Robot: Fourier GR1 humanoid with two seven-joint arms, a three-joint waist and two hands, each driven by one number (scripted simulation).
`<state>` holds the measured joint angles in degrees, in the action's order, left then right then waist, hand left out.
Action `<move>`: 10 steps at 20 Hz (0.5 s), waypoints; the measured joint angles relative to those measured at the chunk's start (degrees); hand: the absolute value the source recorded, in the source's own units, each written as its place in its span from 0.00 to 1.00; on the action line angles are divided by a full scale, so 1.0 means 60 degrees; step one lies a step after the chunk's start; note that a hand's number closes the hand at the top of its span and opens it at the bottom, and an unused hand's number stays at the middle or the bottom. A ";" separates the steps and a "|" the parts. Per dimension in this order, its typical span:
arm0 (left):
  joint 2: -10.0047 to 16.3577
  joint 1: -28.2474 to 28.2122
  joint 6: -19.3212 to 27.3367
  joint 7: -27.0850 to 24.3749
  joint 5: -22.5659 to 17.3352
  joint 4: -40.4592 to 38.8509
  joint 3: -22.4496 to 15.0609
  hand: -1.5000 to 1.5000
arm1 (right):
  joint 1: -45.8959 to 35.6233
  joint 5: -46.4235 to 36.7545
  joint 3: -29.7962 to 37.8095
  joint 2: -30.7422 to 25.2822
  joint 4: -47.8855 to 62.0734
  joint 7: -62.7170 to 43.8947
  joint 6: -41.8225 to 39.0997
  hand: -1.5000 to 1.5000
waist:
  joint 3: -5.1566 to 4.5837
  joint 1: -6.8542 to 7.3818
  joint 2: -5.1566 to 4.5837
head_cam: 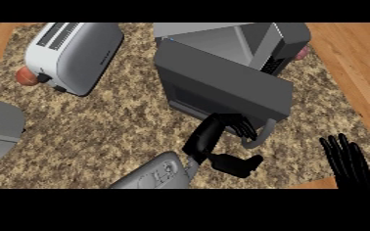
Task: Pick up the milk, place it into the microwave and close the microwave
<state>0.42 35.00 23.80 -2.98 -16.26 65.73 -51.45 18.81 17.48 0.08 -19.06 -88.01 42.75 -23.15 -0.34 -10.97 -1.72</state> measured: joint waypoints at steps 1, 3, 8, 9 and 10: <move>0.0005 0.0128 0.0200 -0.0131 -0.0149 -0.0117 0.0096 0.00 | 0.0010 0.0082 -0.0031 -0.0054 -0.0121 -0.0071 -0.0044 0.00 | 0.0001 -0.0057 -0.0015; -0.0032 0.0386 0.0547 -0.0292 -0.0433 -0.0342 0.0240 1.00 | 0.0048 0.0251 -0.0127 -0.0112 -0.0392 -0.0225 -0.0115 0.00 | 0.0000 -0.0219 -0.0046; -0.0062 0.1124 0.1222 -0.0685 -0.1162 -0.0950 0.0783 1.00 | 0.0098 0.0579 -0.0338 -0.0346 -0.0973 -0.0602 -0.0320 0.00 | 0.0000 -0.0528 -0.0146; -0.0065 0.1256 0.1272 -0.0759 -0.1333 -0.1066 0.0896 1.00 | 0.0102 0.0651 -0.0339 -0.0420 -0.1088 -0.0673 -0.0358 0.00 | -0.0003 -0.0603 -0.0174; -0.0071 0.1378 0.1305 -0.0840 -0.1527 -0.1153 0.1017 1.00 | 0.0108 0.0711 -0.0374 -0.0465 -0.1180 -0.0738 -0.0401 0.00 | -0.0005 -0.0671 -0.0205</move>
<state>0.00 43.27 31.64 -8.02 -25.42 58.82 -45.35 19.46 21.74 -2.17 -21.85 -95.09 38.32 -25.56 -0.36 -14.99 -2.95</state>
